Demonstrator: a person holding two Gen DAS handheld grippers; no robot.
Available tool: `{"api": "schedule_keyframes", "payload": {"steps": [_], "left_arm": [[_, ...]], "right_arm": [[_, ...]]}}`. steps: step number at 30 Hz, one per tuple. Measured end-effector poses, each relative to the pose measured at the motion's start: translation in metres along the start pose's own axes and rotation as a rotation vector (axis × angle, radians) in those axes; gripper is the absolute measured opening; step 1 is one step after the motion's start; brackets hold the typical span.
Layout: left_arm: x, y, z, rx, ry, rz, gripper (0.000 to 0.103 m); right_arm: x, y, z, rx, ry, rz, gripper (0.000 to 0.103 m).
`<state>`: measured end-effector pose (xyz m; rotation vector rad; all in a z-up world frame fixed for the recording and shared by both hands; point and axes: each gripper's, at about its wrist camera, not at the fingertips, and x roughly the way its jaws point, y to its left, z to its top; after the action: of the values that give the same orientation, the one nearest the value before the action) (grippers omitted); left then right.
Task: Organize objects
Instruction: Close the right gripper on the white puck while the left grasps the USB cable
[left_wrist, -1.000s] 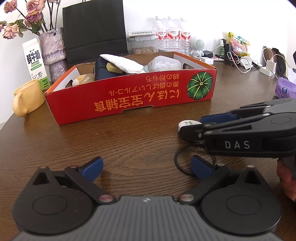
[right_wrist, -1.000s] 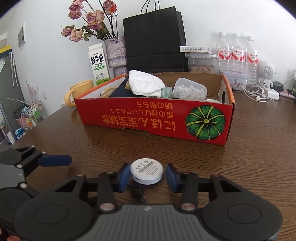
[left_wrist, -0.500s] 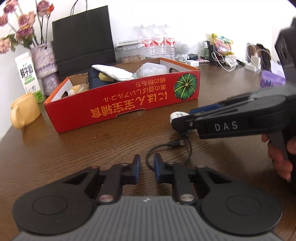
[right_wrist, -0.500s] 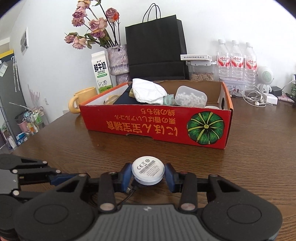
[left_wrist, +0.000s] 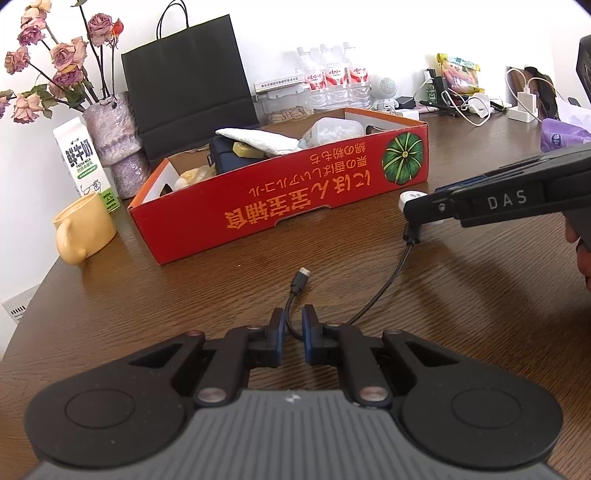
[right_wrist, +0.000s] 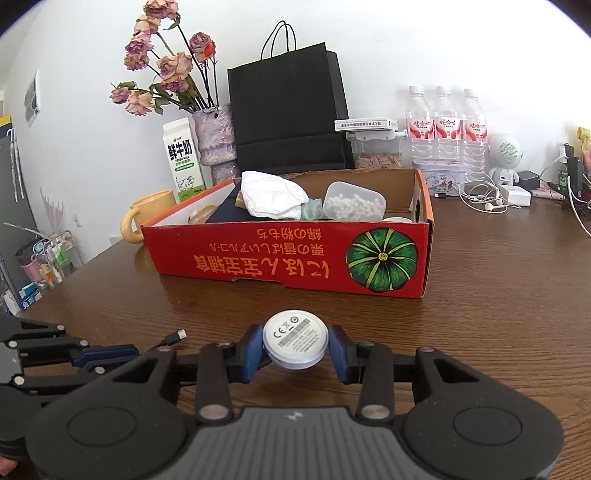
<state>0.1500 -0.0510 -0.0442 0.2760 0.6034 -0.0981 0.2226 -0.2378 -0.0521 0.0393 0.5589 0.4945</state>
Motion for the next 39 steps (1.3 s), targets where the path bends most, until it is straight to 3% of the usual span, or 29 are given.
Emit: {"api": "schedule_keyframes", "payload": {"steps": [2,4,5,7,9,12,16,20,23,25,27,33,39], "left_arm": [[0.000,0.003,0.000,-0.008,0.001,0.000,0.011],[0.000,0.006,0.000,-0.039,0.002,-0.001,0.018],[0.001,0.009,0.000,-0.066,0.004,0.007,0.024],[-0.002,0.012,0.001,-0.109,-0.014,-0.015,0.049],[-0.006,0.009,0.003,-0.116,-0.041,-0.052,0.053],[-0.013,-0.007,0.009,-0.079,-0.088,-0.117,0.077],[-0.017,-0.032,0.018,-0.016,-0.126,-0.204,0.082],[0.000,-0.054,0.028,0.021,-0.081,-0.207,0.078],[0.018,-0.058,0.034,-0.006,-0.030,-0.236,0.059],[0.028,-0.057,0.038,-0.033,-0.008,-0.247,0.029],[0.032,-0.053,0.039,-0.055,-0.005,-0.274,0.013],[0.024,-0.049,0.036,-0.073,-0.047,-0.237,0.012],[0.014,-0.043,0.031,-0.094,-0.069,-0.197,0.012]], "right_arm": [[-0.001,-0.002,0.000,0.009,0.001,0.004,0.038],[-0.002,-0.002,-0.001,0.015,0.004,0.015,0.038],[-0.002,-0.002,-0.002,0.018,0.009,0.026,0.038],[-0.002,-0.002,-0.003,0.021,0.012,0.039,0.038],[-0.002,-0.002,-0.003,0.029,0.014,0.050,0.038],[-0.002,-0.004,-0.004,0.048,0.021,0.066,0.038],[-0.002,-0.006,-0.005,0.073,0.027,0.082,0.038],[-0.003,-0.009,-0.006,0.100,0.026,0.100,0.038],[-0.004,-0.009,-0.006,0.104,0.019,0.113,0.038],[-0.006,-0.009,-0.006,0.103,0.014,0.117,0.038],[-0.007,-0.009,-0.006,0.103,0.008,0.116,0.038],[-0.013,-0.004,-0.006,0.068,-0.033,0.115,0.038],[-0.018,-0.007,-0.005,0.079,-0.081,0.045,0.038]]}}
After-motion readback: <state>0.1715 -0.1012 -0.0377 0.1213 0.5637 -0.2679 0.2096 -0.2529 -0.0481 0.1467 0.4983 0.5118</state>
